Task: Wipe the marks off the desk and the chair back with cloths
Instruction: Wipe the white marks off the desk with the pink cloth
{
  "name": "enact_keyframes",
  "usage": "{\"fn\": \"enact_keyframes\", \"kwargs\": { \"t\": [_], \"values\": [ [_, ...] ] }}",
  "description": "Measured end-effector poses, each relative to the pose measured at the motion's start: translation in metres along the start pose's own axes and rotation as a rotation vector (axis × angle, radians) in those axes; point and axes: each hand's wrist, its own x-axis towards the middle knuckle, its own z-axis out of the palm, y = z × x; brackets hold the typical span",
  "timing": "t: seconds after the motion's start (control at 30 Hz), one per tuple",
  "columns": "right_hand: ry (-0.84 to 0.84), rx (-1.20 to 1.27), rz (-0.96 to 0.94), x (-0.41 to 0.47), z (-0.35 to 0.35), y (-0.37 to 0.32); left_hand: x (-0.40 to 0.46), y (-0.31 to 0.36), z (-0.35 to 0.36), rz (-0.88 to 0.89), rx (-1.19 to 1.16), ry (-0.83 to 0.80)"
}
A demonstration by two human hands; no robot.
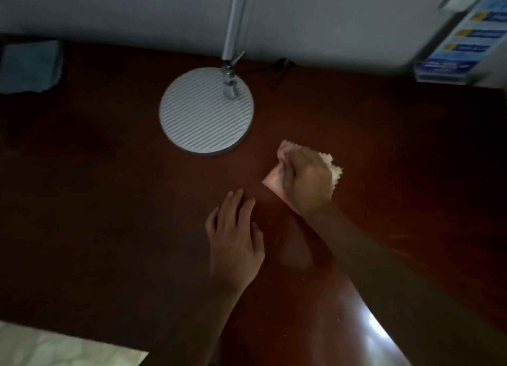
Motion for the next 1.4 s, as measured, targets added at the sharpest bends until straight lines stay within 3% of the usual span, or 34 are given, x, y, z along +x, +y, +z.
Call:
{"fn": "enact_keyframes", "kwargs": {
  "t": [0.1,0.2,0.33,0.47,0.53,0.67,0.7,0.9,0.97,1.07,1.2,1.27,1.4],
  "values": [
    [-0.143,0.114,-0.213,-0.042,0.008,-0.029,-0.007,-0.028,-0.004,-0.133,0.029,0.065],
    [-0.231,0.082,-0.364,-0.046,-0.004,-0.016,-0.012,-0.048,-0.008,-0.172,0.07,0.09],
    [-0.153,0.034,-0.1,0.017,0.017,-0.018,-0.016,-0.058,-0.007,-0.18,0.089,0.096],
    [-0.176,0.11,-0.339,-0.005,0.028,-0.031,-0.014,-0.061,-0.004,-0.176,0.064,0.127],
    [-0.179,0.093,-0.364,0.0,0.022,-0.021,-0.017,-0.061,-0.003,-0.192,0.052,0.141],
    [-0.036,-0.045,0.004,0.035,0.021,-0.008,-0.017,-0.058,-0.004,-0.192,0.02,0.147],
    [-0.014,-0.056,0.014,0.032,0.024,-0.01,-0.017,-0.058,-0.004,-0.191,0.009,0.154],
    [-0.16,0.136,-0.373,-0.032,0.044,-0.07,-0.018,-0.06,-0.003,-0.2,-0.099,0.188],
    [-0.12,0.086,-0.373,-0.021,0.05,-0.075,-0.019,-0.057,-0.006,-0.221,-0.157,0.182],
    [-0.03,0.05,-0.213,-0.016,0.063,-0.102,-0.019,-0.062,-0.014,-0.251,-0.308,0.205],
    [-0.142,0.134,-0.392,-0.044,0.069,-0.12,-0.018,-0.094,-0.036,-0.289,-0.365,0.202],
    [-0.118,0.064,-0.309,-0.03,0.068,-0.108,-0.02,-0.127,-0.051,-0.263,-0.297,0.184],
    [0.067,-0.139,0.096,-0.021,0.074,-0.115,-0.02,-0.19,-0.072,-0.249,-0.178,0.157]
  ]
}}
